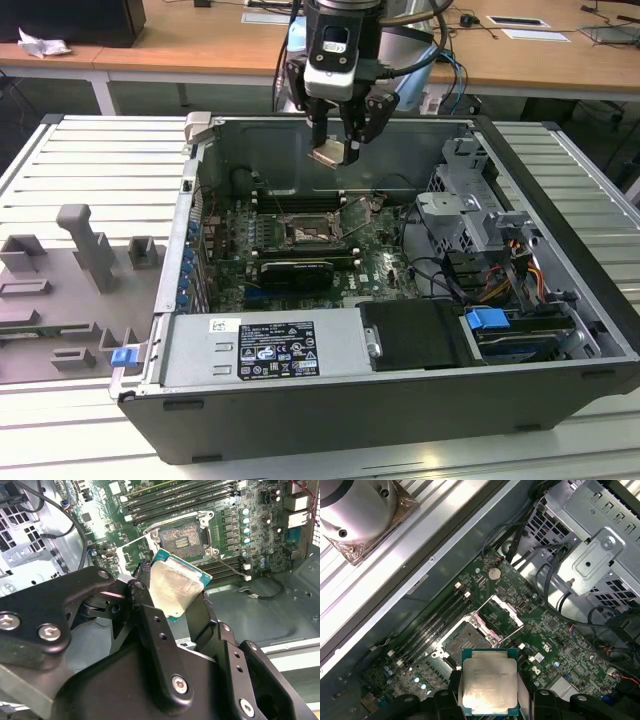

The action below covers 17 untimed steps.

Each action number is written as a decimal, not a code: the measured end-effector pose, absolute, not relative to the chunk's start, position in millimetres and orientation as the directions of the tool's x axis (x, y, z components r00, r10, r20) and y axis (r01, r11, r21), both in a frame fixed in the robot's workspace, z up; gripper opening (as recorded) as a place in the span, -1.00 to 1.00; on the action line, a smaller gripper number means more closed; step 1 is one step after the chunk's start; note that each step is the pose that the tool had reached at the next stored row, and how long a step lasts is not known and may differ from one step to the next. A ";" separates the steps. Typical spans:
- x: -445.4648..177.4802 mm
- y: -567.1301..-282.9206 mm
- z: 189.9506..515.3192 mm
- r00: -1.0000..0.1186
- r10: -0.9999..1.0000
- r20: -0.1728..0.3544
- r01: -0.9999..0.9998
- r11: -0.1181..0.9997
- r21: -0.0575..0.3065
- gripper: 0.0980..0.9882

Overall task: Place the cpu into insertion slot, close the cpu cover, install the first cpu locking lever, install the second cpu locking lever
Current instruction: 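Place the cpu into insertion slot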

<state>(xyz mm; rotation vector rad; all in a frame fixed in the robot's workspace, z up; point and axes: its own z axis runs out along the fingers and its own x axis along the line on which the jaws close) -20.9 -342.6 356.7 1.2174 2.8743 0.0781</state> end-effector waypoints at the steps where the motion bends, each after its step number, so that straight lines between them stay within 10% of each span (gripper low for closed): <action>1: -20.9 -342.7 356.7 -0.692 0.722 0.002 0.721 0.691 0.053 -0.04; 17: -20.9 -342.6 356.3 -0.626 0.780 -0.001 0.778 0.626 0.051 -0.04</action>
